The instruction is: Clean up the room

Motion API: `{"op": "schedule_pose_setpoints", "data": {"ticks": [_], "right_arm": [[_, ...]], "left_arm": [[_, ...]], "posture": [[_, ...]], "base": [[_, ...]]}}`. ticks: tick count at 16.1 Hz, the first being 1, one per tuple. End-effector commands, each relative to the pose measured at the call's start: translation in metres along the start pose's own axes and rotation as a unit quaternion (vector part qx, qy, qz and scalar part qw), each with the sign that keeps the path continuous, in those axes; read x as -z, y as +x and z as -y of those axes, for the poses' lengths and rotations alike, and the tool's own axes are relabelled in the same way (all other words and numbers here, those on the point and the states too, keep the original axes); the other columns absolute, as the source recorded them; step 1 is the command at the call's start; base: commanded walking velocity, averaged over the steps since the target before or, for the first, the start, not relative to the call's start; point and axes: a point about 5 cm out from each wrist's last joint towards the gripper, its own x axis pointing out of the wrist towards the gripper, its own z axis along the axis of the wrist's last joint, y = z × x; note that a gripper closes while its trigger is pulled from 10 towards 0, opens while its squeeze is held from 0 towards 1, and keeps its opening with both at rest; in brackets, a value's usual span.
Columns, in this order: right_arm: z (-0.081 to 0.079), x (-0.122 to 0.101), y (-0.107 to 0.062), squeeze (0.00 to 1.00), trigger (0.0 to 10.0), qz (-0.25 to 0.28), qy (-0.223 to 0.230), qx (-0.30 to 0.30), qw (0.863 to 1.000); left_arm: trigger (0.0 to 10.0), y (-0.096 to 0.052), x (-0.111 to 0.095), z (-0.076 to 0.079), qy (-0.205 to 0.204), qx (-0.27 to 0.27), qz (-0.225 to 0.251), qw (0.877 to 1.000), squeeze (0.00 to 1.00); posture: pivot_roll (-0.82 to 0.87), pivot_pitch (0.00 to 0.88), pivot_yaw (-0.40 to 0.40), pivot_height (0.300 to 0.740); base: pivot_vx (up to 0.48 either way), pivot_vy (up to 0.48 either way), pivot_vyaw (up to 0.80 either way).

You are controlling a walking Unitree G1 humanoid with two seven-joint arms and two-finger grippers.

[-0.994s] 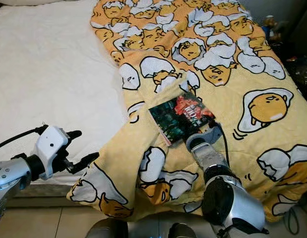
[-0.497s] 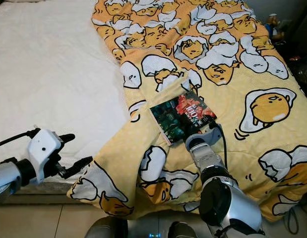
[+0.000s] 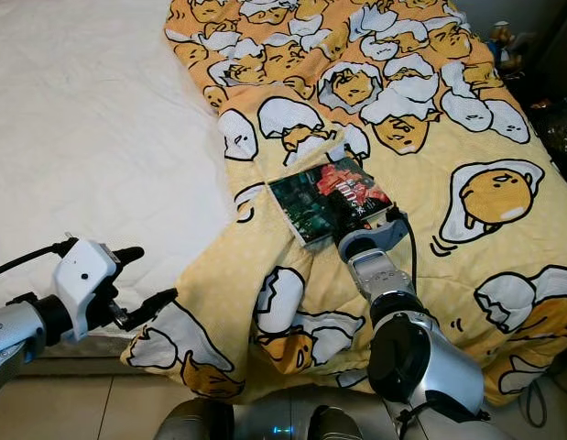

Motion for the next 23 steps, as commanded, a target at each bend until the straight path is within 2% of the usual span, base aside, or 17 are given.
{"op": "schedule_pose_setpoints", "data": {"ticks": [1, 2, 10, 20, 23], "right_arm": [[-0.0013, 0.0000, 0.0005, 0.00, 1.7, -0.001, 0.001, -0.003, 1.000], [-0.0004, 0.0012, 0.0001, 0.00, 0.0, -0.003, 0.002, -0.005, 1.000], [0.0050, 0.0039, -0.0022, 0.00, 0.0, -0.001, 0.010, -0.002, 1.000], [0.0009, 0.0042, 0.0000, 0.00, 0.0, 0.005, 0.009, -0.004, 1.000], [0.0039, 0.0025, -0.0014, 0.00, 0.0, 0.013, 0.010, 0.000, 1.000]], "left_arm": [[10.0, -0.0004, -0.0015, 0.0030, 0.004, 0.003, 0.002, 1.000, 0.97], [10.0, -0.0009, -0.0010, 0.0037, 0.003, 0.003, 0.002, 1.000, 0.97], [10.0, 0.0002, -0.0001, 0.0071, 0.001, 0.009, 0.005, 1.000, 0.97], [10.0, 0.0017, 0.0004, 0.0056, 0.002, 0.004, 0.008, 1.000, 0.97], [10.0, 0.0056, 0.0019, 0.0053, 0.001, 0.004, 0.009, 1.000, 0.97]], "posture": [[0.23, 0.139, 0.040, 0.740], [0.23, 0.133, 0.040, 0.740], [0.23, 0.114, 0.044, 0.740], [0.23, 0.085, 0.039, 0.740], [0.22, 0.066, 0.043, 0.740]], "base": [[0.000, 0.000, 0.00], [0.000, 0.000, 0.00], [0.000, 0.000, 0.00], [0.000, 0.000, 0.00], [0.000, 0.000, 0.00]]}}
